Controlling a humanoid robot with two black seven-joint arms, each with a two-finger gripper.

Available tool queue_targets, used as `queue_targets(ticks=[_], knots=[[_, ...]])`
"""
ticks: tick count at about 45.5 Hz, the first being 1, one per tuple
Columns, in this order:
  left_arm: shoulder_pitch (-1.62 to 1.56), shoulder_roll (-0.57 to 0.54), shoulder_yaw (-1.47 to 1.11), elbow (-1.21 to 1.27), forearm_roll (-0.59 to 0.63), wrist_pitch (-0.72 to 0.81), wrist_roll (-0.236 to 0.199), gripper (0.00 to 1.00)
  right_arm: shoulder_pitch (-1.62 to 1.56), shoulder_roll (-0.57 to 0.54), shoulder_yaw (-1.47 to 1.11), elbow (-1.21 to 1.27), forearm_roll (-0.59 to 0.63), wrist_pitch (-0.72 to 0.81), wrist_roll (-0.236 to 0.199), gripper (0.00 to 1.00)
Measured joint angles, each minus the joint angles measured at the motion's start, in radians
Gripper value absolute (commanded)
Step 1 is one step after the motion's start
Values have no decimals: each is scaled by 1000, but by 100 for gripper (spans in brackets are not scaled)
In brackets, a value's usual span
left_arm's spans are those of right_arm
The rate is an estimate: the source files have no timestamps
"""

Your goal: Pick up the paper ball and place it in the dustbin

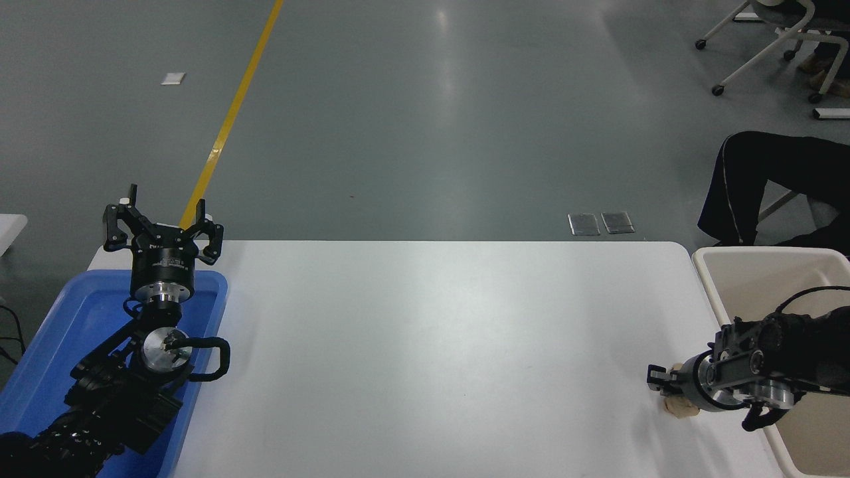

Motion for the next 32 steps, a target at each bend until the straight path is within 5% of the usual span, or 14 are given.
queue_targets(ticks=[32], knots=[[0, 0, 0, 0, 0, 0, 0, 99, 891, -242, -33, 310, -61, 684, 8, 0]])
